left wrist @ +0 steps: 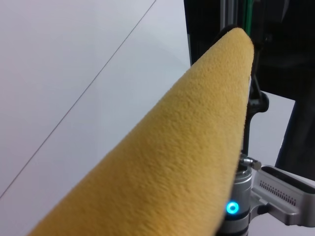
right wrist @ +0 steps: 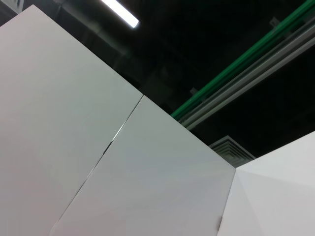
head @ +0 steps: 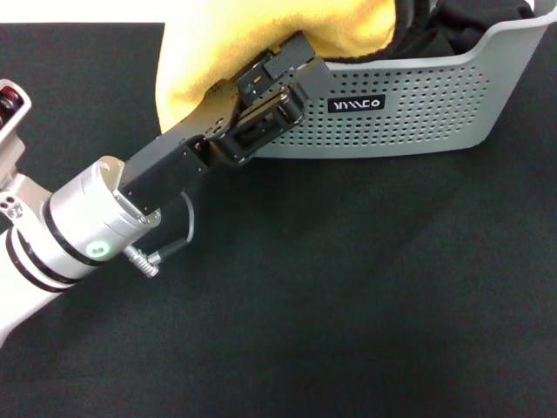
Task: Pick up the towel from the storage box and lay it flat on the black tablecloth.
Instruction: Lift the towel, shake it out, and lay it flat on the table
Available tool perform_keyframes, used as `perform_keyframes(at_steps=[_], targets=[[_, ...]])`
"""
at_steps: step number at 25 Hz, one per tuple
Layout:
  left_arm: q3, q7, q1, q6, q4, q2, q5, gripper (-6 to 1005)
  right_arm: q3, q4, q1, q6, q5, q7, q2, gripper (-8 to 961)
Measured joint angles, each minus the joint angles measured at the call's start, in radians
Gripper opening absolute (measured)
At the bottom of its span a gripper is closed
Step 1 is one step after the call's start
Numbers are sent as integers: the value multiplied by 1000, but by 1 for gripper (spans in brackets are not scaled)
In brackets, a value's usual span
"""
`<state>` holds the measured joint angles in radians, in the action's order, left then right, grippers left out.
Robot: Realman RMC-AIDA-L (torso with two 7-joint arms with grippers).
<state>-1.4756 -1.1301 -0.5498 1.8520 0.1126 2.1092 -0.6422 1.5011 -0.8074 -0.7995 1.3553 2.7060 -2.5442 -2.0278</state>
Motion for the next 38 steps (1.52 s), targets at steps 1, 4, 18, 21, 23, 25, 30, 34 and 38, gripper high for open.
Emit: perform_keyframes(at_steps=[1,4,18,21,23,25,30,34,38], targets=[[0,0,-1,-1,-3,0,0,832,0,0,-2,0,4,0,0,8],[0,1,-3,-6,-9,0,-4,832,0,-3,-11,1,27,0,0,8],[-27,-9,-9,-73,-7,0,5,833,2,-48,-77,-1,62,4,0,9],[-26,-23,-9,-73,-4,0,20,833,0,-55,-86,-9,69,1,0,9],[-29,-50,-7,-73,-8,0,82,832,3,-57,-89,-12,72,0,0,9],[-29,-65,-7,-74,-8,0,103,832,4,-57,-91,-14,73,0,0,9],[-32,-125,-15,-74,-2,0,140,833,6,-48,-98,-14,75,-2,0,9],[-45,-151,-23,-68,-1,0,147,833,8,-35,-99,-14,75,-21,0,9],[-50,-168,-21,-49,-1,0,149,833,8,-19,-95,-24,75,-44,0,8]])
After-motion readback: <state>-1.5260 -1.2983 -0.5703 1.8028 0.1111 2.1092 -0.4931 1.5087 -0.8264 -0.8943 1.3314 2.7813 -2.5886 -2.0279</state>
